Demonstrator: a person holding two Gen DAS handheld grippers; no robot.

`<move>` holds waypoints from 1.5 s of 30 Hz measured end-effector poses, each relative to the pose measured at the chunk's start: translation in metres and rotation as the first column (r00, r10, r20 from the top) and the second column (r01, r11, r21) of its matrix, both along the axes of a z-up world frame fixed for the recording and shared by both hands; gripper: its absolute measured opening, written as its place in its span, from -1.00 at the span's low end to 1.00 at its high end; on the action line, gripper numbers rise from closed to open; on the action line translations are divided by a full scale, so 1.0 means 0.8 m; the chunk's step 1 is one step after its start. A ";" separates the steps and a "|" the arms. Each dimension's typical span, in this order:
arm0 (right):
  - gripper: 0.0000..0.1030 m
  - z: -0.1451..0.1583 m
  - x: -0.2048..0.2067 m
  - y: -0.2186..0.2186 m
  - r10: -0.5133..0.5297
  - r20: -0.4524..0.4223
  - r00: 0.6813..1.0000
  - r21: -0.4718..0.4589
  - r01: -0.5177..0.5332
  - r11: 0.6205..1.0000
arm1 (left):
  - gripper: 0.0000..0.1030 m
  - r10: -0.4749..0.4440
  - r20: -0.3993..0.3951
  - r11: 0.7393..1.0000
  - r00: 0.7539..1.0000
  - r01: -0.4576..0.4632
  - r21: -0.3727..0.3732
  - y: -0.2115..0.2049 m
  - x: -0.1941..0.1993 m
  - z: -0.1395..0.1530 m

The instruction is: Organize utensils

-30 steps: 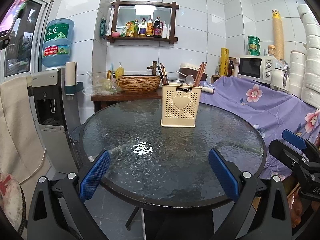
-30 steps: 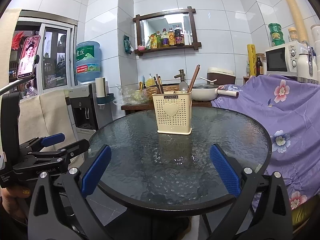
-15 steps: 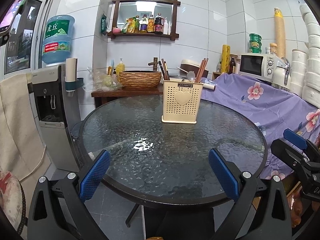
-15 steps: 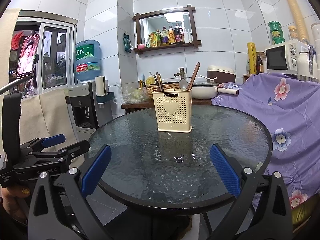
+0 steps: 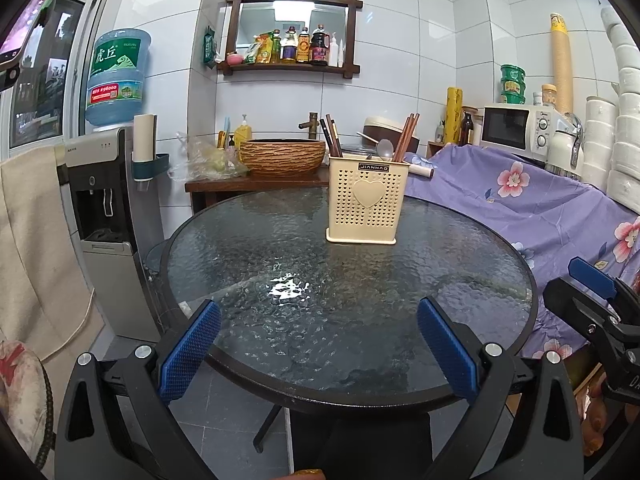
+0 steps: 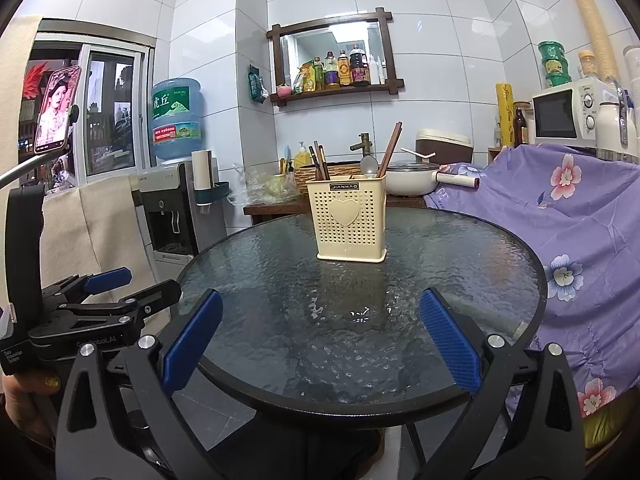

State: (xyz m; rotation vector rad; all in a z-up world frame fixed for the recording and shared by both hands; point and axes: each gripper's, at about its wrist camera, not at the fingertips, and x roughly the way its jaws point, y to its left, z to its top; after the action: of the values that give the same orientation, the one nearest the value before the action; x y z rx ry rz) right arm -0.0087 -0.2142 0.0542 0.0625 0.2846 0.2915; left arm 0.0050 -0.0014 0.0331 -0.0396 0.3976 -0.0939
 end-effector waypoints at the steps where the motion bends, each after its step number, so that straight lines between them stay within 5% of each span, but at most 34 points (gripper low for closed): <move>1: 0.89 0.000 0.000 0.000 0.000 0.000 1.000 -0.001 0.000 1.000 | 0.88 0.000 0.000 1.000 1.000 0.000 -0.001 0.000 0.000 0.000; 45: 0.89 -0.010 0.003 -0.002 -0.007 -0.018 1.000 0.005 0.008 1.000 | 0.88 0.008 -0.004 1.000 1.000 -0.008 0.000 0.003 -0.002 -0.003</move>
State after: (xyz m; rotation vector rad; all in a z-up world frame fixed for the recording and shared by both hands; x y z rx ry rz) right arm -0.0062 -0.2156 0.0463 0.0709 0.3016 0.2843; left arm 0.0036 0.0011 0.0310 -0.0411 0.4019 -0.0861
